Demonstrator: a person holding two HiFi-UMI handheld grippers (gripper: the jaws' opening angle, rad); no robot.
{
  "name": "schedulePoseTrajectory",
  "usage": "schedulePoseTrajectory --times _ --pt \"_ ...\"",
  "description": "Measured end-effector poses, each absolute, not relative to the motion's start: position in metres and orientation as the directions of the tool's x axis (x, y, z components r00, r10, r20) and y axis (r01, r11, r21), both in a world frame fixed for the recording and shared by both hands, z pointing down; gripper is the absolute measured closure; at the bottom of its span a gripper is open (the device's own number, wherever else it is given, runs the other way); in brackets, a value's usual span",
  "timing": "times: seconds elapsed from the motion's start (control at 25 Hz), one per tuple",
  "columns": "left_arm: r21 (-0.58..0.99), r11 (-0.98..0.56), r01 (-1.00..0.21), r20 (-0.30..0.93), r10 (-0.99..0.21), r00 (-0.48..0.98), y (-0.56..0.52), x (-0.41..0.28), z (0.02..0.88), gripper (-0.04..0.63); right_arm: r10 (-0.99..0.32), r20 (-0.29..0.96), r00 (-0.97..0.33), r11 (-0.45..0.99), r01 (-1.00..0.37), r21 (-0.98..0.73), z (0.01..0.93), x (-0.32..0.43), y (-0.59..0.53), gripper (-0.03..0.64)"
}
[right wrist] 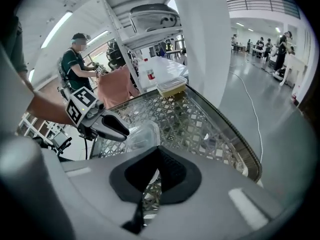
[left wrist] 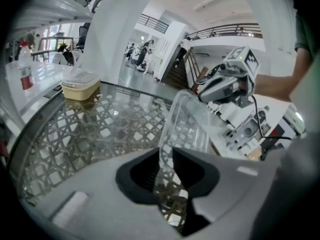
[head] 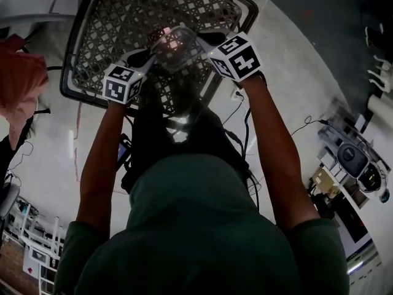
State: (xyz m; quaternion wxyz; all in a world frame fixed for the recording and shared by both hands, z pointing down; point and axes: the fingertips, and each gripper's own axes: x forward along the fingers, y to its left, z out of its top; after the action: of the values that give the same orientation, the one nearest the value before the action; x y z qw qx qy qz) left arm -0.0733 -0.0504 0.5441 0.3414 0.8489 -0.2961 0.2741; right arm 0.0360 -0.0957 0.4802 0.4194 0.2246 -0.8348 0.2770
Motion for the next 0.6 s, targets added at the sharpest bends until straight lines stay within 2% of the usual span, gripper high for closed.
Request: schedulePoseTrajectory --times 0.32,0.6 --pt "0.395 -0.632 -0.667 0.635 -0.338 0.695 -0.060 -0.074 0.517 0.454 -0.171 0.817 -0.551 0.798 -0.564 -0.214 0.443 0.029 -0.091 0.617" --pt "0.372 -0.681 -0.631 0.589 -0.353 0.727 -0.062 -0.072 0.477 0.459 -0.223 0.789 -0.573 0.840 -0.524 -0.143 0.395 0.026 -0.090 0.617"
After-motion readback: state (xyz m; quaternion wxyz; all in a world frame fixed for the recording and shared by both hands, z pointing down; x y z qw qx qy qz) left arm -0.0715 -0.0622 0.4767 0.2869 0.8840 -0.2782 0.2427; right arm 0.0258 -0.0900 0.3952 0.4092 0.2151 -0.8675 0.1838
